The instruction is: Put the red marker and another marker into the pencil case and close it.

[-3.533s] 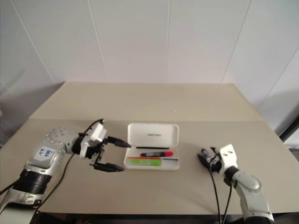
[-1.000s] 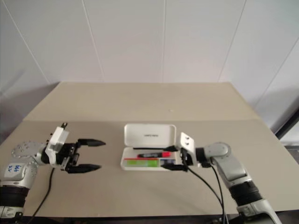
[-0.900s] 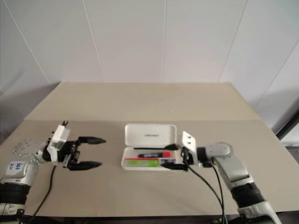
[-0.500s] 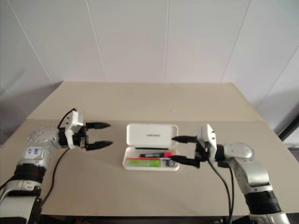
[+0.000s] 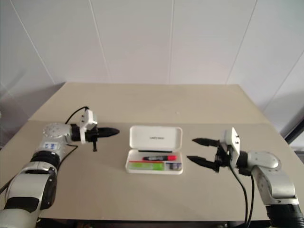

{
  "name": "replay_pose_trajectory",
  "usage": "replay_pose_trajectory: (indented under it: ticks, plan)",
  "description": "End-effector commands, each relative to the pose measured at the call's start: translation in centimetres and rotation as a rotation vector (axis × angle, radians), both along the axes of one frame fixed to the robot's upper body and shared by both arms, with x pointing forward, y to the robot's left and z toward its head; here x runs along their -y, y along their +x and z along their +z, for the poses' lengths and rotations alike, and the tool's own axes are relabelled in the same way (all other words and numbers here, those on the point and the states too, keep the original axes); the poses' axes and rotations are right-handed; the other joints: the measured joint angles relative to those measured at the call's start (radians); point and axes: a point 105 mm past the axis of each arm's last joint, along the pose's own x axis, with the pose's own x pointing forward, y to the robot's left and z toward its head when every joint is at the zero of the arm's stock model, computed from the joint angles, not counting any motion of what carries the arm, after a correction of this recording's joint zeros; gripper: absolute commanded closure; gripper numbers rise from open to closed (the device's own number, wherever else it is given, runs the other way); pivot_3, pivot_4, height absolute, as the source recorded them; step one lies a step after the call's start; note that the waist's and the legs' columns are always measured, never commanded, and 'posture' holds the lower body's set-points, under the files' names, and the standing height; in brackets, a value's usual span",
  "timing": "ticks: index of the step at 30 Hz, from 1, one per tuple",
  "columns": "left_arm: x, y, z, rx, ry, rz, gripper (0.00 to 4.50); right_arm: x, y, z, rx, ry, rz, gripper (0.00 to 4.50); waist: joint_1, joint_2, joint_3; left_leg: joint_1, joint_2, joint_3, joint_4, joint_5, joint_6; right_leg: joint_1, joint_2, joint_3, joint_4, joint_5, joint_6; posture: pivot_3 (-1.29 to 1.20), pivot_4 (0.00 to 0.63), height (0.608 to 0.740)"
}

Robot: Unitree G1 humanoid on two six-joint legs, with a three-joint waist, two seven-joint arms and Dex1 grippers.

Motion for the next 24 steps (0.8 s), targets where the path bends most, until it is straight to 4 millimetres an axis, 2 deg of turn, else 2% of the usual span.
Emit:
replay_pose_trajectory:
  ticks: [1, 7, 14, 20, 24]
  plan:
    - [0.8, 1.0, 0.6, 0.032, 0.052, 0.035, 4.45, 1.2, 0.0, 1.0, 0.044, 0.000, -0.026, 0.00, 0.000, 0.000, 0.000, 0.000, 0.000, 0.000, 0.000, 0.000, 0.000, 0.000, 0.000, 0.000, 0.000, 0.000, 0.000, 0.00, 0.150, 0.740]
    - [1.9, 2.4, 0.0, 0.033, 0.108, 0.117, 4.45, 1.1, -0.1, 1.1, 0.051, 0.003, -0.031, 0.00, -0.002, 0.000, 0.000, 0.000, 0.000, 0.000, 0.000, 0.000, 0.000, 0.000, 0.000, 0.000, 0.000, 0.000, 0.001, 0.00, 0.150, 0.740]
    - [3.7, 3.2, -0.2, 0.024, 0.089, 0.141, 4.45, 1.5, -0.4, 0.7, 0.038, -0.005, -0.040, 0.00, 0.001, -0.001, 0.000, 0.000, -0.001, 0.000, 0.000, 0.000, 0.000, 0.000, 0.000, 0.000, 0.000, 0.000, 0.001, 0.00, 0.150, 0.740]
    - [5.4, 3.3, 0.6, -0.005, 0.003, 0.110, 4.45, 2.0, -0.5, 0.8, 0.034, -0.011, -0.051, 0.00, 0.000, -0.001, 0.001, -0.001, -0.001, 0.000, 0.000, 0.000, 0.000, 0.000, 0.000, 0.000, 0.000, 0.000, 0.002, 0.00, 0.150, 0.740]
    - [6.2, 2.6, 1.5, -0.050, -0.069, 0.021, 4.45, 2.6, -0.7, 1.0, 0.029, -0.013, -0.051, 0.00, 0.001, -0.001, 0.001, -0.001, -0.001, 0.000, 0.000, 0.000, 0.000, 0.000, 0.000, 0.000, 0.000, 0.000, 0.002, 0.00, 0.150, 0.740]
